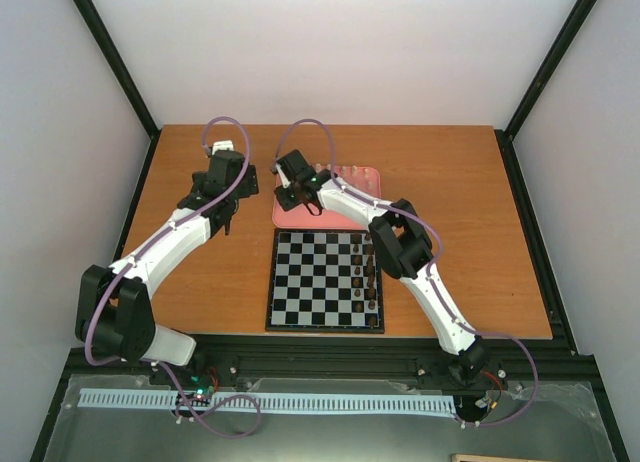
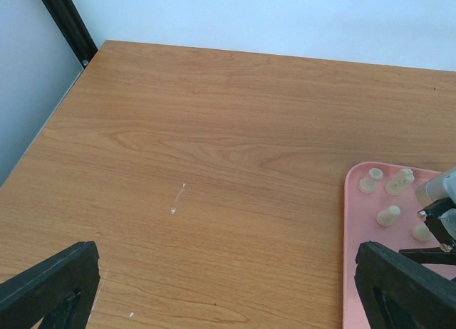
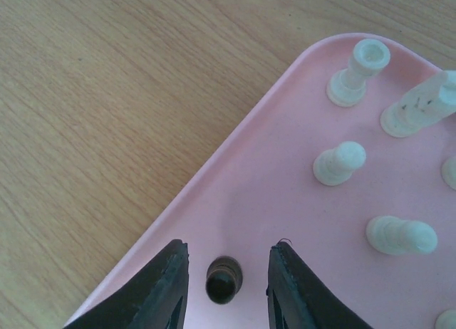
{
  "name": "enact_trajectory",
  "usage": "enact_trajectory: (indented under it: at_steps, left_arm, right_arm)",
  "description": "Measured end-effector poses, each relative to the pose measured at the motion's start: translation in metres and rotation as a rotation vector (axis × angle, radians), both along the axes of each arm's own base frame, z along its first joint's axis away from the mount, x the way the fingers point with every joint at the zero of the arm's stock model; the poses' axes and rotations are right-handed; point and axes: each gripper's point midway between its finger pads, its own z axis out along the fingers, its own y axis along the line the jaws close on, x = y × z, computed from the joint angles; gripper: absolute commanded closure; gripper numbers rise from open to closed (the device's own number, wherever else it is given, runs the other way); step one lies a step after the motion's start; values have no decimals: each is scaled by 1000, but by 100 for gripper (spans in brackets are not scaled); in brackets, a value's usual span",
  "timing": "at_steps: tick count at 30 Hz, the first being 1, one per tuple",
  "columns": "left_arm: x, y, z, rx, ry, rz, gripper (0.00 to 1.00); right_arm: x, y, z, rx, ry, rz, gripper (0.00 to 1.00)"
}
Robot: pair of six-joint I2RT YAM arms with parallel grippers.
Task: Set up the chess pieces on the board
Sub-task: Pick up the chess piece from the storage box.
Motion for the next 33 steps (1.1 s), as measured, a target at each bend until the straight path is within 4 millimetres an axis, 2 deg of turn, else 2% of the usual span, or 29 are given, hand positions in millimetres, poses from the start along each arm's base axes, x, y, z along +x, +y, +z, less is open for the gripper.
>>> enact_trajectory:
  at_steps: [5, 13, 21, 24, 26, 29, 33]
  left_arm:
    - [0, 0, -1, 1, 2, 1, 0]
    - [0, 0, -1, 1, 2, 1, 0]
    - [1, 0, -1, 1, 1, 1, 0]
    - [1, 0, -1, 2, 1, 2, 0]
    - [1, 0, -1, 3, 0, 3, 0]
    - [1, 1, -1, 3, 1, 4, 0]
    - [2, 1, -6, 10, 11, 8, 0]
  right_arm:
    - [2, -3, -7, -1, 16, -2, 73]
    - [0, -5, -22, -8, 50, 1, 92]
    - [-1, -3, -21, 0, 56, 7, 94]
    - [-7, -6, -20, 5, 66, 14, 94]
    - [-17, -12, -14, 1, 74, 16, 94]
    - [-37, -25, 8, -3, 75, 13, 94]
    - [-67, -38, 64, 31, 15, 6, 94]
